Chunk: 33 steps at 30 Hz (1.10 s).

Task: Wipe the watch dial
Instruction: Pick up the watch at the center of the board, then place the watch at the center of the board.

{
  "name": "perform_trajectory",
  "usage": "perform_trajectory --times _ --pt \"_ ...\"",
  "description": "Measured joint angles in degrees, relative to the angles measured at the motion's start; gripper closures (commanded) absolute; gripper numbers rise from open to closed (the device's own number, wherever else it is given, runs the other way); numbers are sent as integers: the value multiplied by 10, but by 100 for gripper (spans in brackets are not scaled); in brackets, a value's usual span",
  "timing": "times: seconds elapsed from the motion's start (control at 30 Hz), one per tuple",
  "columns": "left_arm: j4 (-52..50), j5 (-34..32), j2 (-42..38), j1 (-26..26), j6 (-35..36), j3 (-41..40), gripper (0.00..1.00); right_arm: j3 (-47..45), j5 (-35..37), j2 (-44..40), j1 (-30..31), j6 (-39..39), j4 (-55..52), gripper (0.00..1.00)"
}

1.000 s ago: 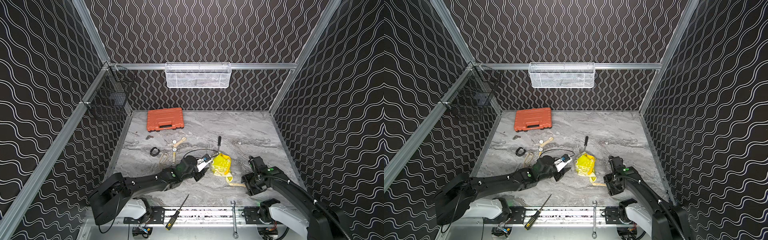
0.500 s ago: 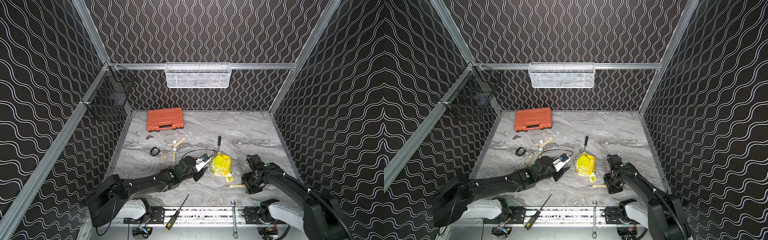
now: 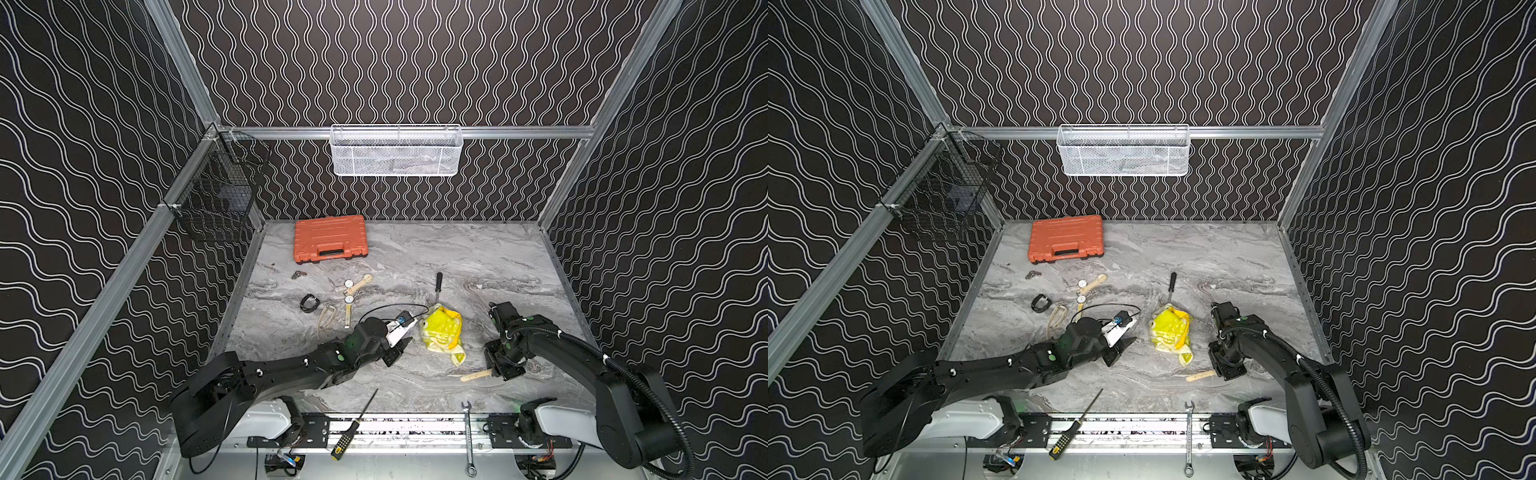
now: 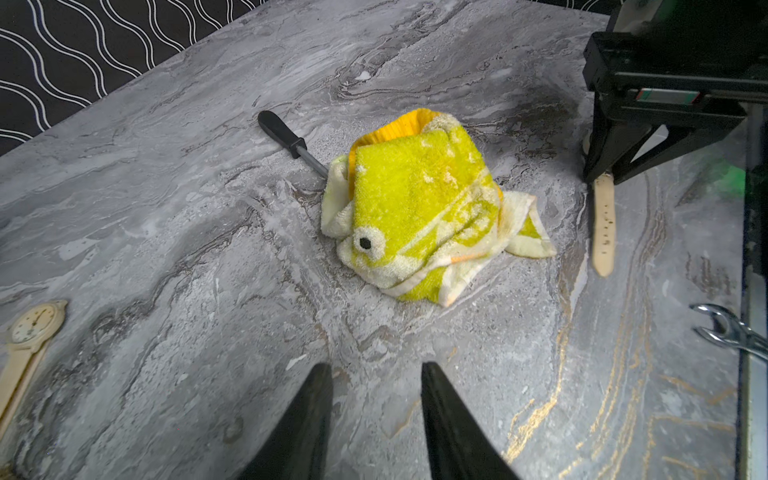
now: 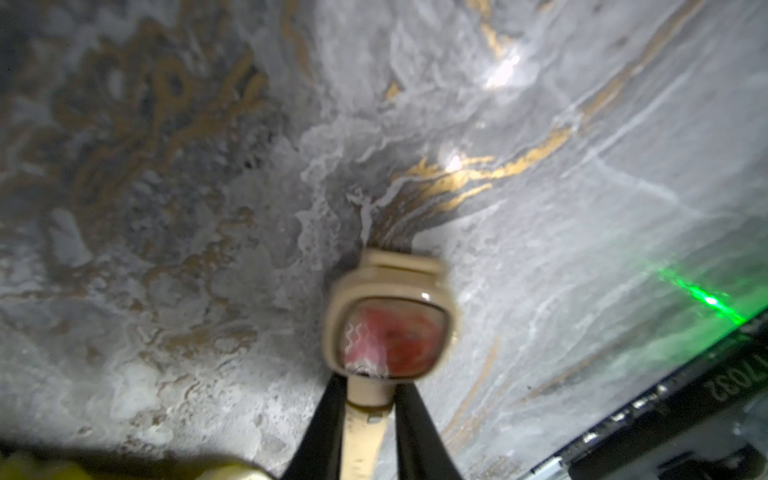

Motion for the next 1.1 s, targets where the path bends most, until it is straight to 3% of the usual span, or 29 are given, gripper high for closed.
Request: perform_trajectory --times 0.23,0.4,0.6,0.87,1.1 --pt "-3 -10 -13 0 -9 -5 60 7 41 -33 15 -12 -17 89" --pt "-21 -30 -23 0 -28 -5 60 23 73 -83 43 -13 -40 88" --pt "-71 -69 -57 15 -58 0 61 105 130 -94 125 -28 -70 89" --pt "-152 -52 -115 150 -139 16 61 282 201 12 313 -144 -25 90" --pt "-234 -36 -146 226 -223 27 59 344 173 138 379 -298 63 93"
